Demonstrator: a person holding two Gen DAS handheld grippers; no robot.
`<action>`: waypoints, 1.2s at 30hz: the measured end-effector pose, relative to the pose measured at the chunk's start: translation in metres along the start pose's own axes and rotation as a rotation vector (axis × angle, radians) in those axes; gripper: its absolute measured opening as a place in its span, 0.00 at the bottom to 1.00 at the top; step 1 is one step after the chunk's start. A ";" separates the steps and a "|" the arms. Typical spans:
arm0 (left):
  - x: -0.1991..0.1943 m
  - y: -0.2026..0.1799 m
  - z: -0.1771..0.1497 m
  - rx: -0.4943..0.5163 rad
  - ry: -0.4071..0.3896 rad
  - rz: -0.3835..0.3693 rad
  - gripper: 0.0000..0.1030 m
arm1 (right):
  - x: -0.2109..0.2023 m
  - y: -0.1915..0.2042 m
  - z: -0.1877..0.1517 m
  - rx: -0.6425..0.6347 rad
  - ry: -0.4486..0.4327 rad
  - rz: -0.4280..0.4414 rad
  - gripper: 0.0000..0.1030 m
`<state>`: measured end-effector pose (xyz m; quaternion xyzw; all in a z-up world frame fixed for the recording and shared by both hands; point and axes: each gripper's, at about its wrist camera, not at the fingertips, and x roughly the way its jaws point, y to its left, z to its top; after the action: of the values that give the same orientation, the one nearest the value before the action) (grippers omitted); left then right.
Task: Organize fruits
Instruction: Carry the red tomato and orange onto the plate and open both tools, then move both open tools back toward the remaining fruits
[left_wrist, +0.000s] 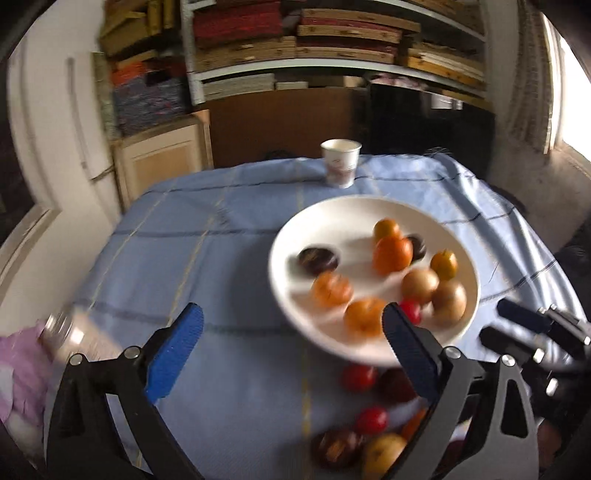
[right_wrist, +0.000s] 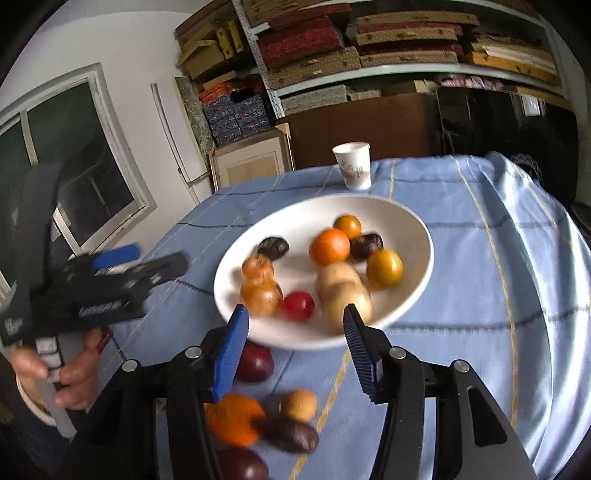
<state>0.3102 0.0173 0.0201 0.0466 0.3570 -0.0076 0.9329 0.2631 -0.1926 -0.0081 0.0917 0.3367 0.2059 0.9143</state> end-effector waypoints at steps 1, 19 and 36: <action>-0.003 0.003 -0.009 -0.015 0.006 0.006 0.93 | -0.001 -0.002 -0.004 0.013 0.007 0.002 0.54; 0.006 0.003 -0.055 -0.014 0.104 0.025 0.93 | 0.005 -0.009 -0.034 0.083 0.115 0.033 0.58; 0.012 0.022 -0.060 -0.064 0.144 0.037 0.93 | 0.013 -0.005 -0.043 0.069 0.200 0.026 0.58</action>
<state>0.2796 0.0446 -0.0307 0.0236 0.4225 0.0246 0.9057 0.2460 -0.1897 -0.0496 0.1063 0.4319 0.2140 0.8697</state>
